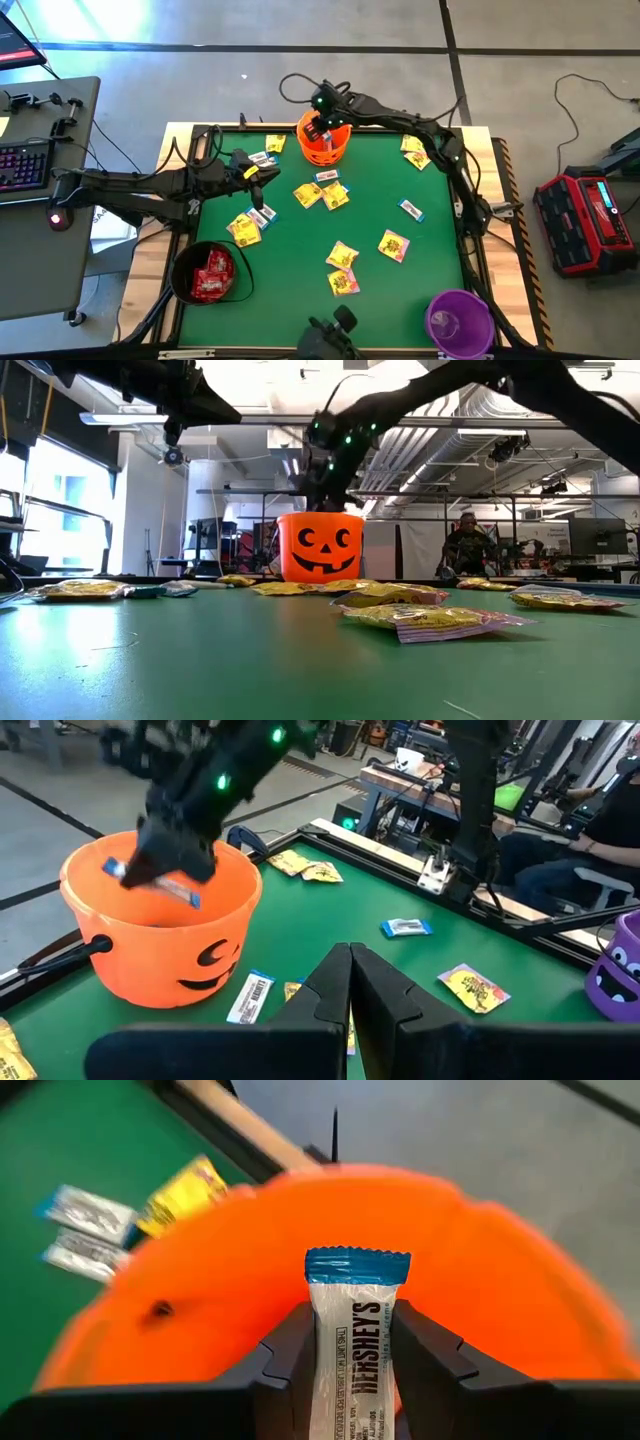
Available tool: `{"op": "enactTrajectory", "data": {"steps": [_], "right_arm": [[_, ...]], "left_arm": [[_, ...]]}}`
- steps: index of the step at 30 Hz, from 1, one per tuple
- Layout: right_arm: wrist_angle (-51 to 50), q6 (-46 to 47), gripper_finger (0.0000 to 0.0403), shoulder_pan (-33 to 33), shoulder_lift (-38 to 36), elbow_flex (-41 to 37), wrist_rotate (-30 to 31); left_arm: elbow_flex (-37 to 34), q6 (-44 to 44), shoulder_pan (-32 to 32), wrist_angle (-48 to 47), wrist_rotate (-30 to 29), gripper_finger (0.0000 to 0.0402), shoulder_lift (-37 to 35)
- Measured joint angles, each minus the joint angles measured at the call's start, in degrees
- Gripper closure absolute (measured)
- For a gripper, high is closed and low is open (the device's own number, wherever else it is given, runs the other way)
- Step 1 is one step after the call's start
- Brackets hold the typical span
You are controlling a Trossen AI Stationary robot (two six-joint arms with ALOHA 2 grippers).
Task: Sort candy by brand, put in halloween buckets
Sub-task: Put the white chocolate into the orange bucket
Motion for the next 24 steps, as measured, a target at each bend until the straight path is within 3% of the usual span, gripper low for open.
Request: {"op": "enactTrajectory", "data": {"steps": [17, 24], "right_arm": [[-1.2, 2.2, 0.0308, -0.7, 3.0, -0.2, -1.4], [-2.7, 1.6, 0.0262, -0.6, 2.6, -0.2, -2.6]], "left_arm": [[0.0, 0.3, 0.0, 0.0, -1.4, 0.0401, 0.0], [0.0, -0.1, 0.0, 0.0, -1.4, 0.0401, 0.0]]}}
